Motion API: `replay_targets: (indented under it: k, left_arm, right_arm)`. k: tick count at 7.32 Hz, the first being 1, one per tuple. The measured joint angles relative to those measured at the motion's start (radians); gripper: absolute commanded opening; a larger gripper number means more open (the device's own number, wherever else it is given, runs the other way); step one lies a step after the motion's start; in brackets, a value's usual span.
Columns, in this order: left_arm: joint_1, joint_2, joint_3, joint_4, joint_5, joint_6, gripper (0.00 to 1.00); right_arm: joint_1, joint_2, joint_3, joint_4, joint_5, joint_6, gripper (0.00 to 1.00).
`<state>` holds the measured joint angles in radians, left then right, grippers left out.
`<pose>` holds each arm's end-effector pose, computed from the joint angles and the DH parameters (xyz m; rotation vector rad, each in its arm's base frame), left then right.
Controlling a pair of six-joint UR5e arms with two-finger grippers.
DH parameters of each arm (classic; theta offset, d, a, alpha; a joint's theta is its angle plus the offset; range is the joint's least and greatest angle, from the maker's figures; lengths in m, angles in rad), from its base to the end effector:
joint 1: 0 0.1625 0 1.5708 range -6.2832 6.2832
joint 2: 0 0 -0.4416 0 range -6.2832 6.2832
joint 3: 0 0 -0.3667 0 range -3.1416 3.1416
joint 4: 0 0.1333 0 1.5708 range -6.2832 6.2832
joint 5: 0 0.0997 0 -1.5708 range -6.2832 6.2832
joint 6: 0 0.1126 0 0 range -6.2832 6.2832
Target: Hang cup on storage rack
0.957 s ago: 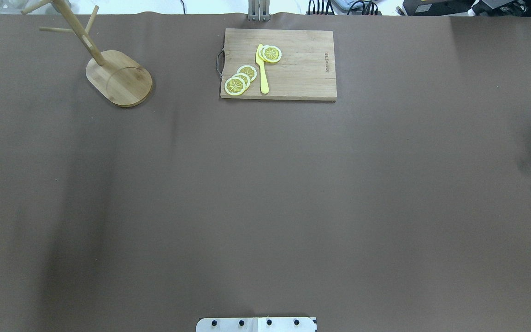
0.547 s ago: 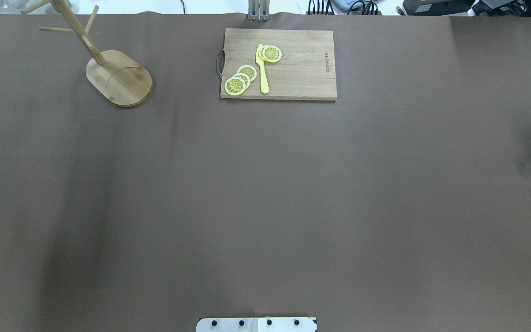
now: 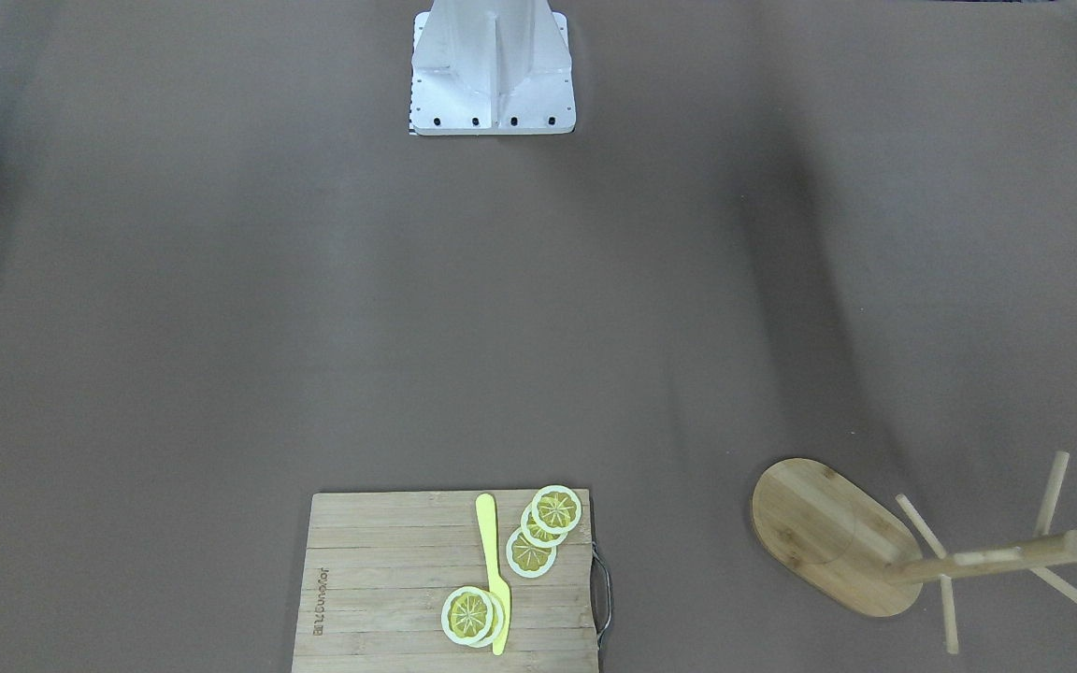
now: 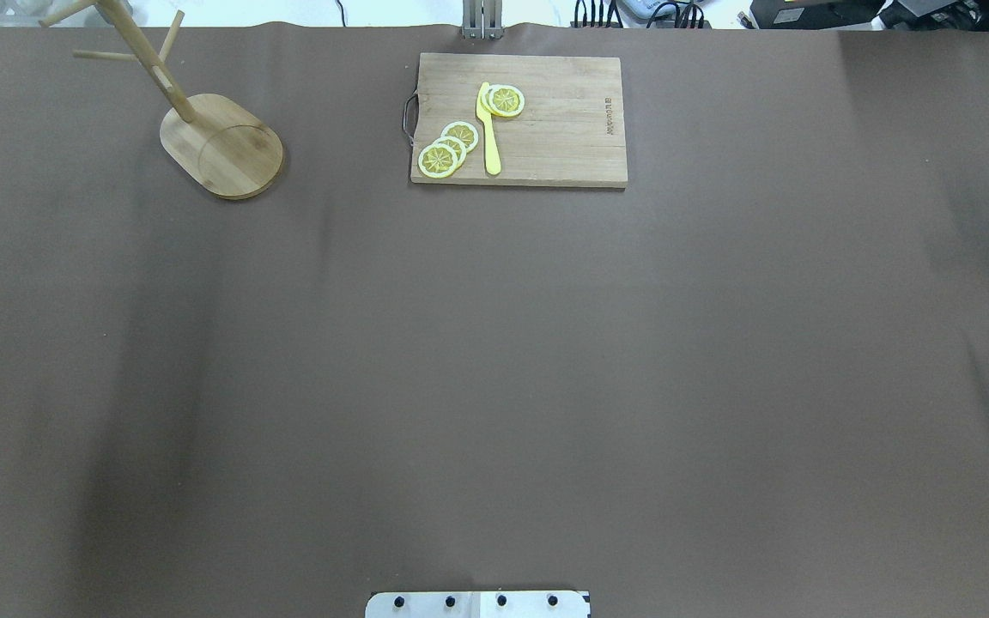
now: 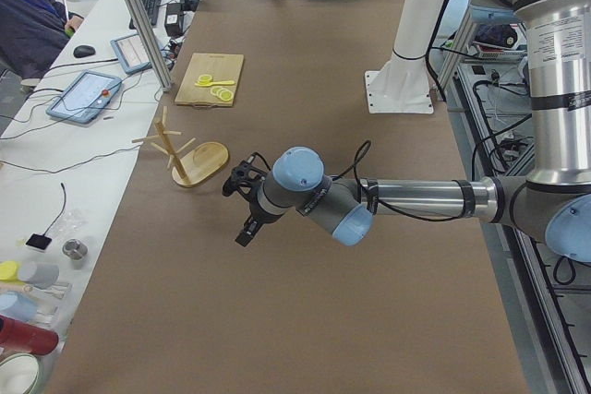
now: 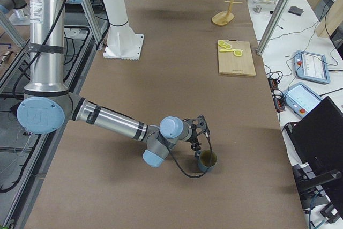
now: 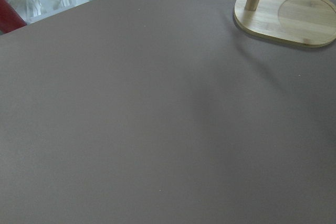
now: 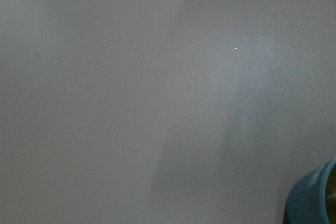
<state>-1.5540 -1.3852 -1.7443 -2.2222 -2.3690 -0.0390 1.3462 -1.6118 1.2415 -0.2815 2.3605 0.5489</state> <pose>-0.0457 -0.4129 0.6045 0.5826 0.7864 0.2346 -0.0476 -0.4479 0.7053 0.5258 -1.0000 -0.0735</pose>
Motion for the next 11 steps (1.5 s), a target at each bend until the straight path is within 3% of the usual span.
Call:
replay_targets:
  k: [2, 4, 6, 9, 11]
  left_arm:
    - [0.001, 0.001, 0.0, 0.0, 0.0, 0.001, 1.0]
    - [0.001, 0.001, 0.0, -0.001, 0.001, 0.001, 1.0]
    - [0.001, 0.001, 0.0, -0.001, 0.002, 0.004, 1.0]
    - [0.002, 0.0, 0.0, -0.002, 0.002, 0.005, 1.0]
    - [0.002, 0.0, 0.0, -0.002, 0.003, 0.006, 1.0]
  right_arm:
    - [0.072, 0.08, 0.039, -0.277, 0.055, 0.02, 0.93]
    - [0.088, 0.094, 0.08, -0.474, 0.019, 0.016, 0.86]
    - [0.064, 0.069, 0.084, -0.518, -0.07, 0.012, 0.74]
    - [0.032, 0.05, 0.081, -0.521, -0.148, 0.011, 0.2]
    - [0.028, 0.047, 0.079, -0.521, -0.161, 0.012, 0.18]
